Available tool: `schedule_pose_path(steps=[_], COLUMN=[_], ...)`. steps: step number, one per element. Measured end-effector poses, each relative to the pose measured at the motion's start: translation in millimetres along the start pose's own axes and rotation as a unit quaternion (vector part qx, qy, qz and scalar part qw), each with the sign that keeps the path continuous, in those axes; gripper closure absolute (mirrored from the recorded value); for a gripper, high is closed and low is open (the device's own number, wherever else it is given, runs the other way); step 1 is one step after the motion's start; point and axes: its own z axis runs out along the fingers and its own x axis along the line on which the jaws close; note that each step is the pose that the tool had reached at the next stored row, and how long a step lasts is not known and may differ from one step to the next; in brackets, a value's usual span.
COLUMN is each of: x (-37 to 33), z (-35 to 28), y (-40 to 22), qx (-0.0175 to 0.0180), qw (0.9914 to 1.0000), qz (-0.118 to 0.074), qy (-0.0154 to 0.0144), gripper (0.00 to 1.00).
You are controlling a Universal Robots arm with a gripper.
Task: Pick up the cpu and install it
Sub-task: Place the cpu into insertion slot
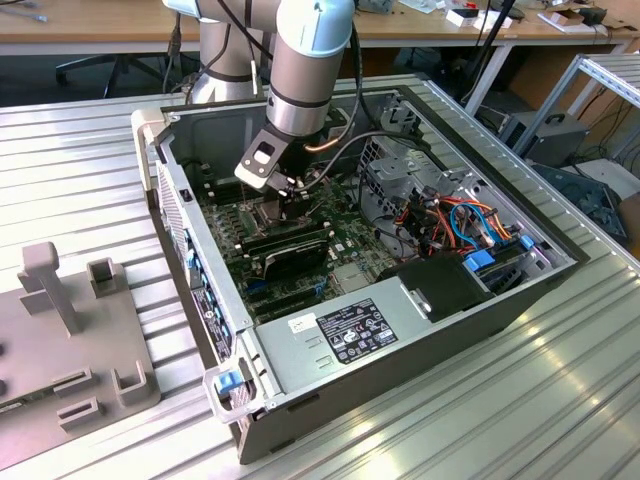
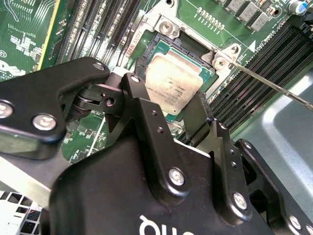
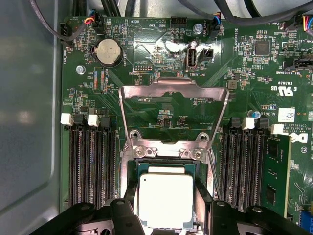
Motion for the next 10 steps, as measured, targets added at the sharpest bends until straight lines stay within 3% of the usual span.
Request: schedule_pose_path(steps=[10], x=[0.0], z=[0.4], y=[0.0], qx=[0.0000], qw=[1.00000], qz=[0.000], qy=[0.0000], gripper=[0.45])
